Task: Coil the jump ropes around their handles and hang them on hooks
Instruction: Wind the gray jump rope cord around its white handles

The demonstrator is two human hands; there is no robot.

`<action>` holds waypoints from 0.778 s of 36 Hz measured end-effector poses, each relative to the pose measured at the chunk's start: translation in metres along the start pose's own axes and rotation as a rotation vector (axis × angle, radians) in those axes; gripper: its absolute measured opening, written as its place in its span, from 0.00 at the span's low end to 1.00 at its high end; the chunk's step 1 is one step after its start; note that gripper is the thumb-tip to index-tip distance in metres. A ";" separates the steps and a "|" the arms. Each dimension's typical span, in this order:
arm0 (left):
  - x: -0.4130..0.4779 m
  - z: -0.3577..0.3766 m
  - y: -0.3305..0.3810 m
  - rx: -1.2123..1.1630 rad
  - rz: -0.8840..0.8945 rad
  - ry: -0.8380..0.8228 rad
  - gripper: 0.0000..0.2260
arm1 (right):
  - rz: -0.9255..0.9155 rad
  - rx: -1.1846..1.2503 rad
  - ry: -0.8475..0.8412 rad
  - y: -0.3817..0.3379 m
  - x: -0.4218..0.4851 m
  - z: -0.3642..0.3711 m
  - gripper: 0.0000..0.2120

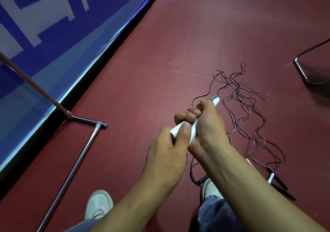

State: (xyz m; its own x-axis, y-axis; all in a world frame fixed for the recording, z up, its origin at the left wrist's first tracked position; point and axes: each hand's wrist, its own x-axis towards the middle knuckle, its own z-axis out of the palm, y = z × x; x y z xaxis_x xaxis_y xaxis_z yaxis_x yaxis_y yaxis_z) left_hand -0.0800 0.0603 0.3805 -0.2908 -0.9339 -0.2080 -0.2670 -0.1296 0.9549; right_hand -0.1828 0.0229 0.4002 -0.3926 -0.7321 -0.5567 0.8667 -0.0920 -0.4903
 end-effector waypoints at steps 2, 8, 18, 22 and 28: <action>-0.003 0.006 0.003 -0.027 -0.051 0.114 0.27 | -0.026 -0.066 -0.001 0.005 -0.006 0.001 0.11; 0.001 0.015 0.005 -0.168 -0.213 0.360 0.20 | -0.112 -0.329 -0.021 0.023 -0.015 -0.002 0.14; 0.014 -0.010 0.005 -0.069 -0.031 0.431 0.18 | -0.005 -0.308 -0.180 0.020 -0.021 -0.002 0.26; 0.014 -0.025 0.006 -0.062 0.004 0.403 0.18 | 0.079 -0.360 -0.255 0.010 -0.017 -0.007 0.11; 0.019 -0.048 0.002 0.103 0.085 0.377 0.18 | 0.058 -0.627 -0.192 -0.008 -0.012 -0.012 0.13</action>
State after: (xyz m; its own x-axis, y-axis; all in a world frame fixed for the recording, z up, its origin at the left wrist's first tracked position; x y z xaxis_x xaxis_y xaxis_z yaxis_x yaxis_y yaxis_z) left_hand -0.0419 0.0265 0.3885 0.0365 -0.9992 -0.0187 -0.3525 -0.0304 0.9353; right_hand -0.1894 0.0402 0.4028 -0.2387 -0.8368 -0.4927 0.5181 0.3194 -0.7935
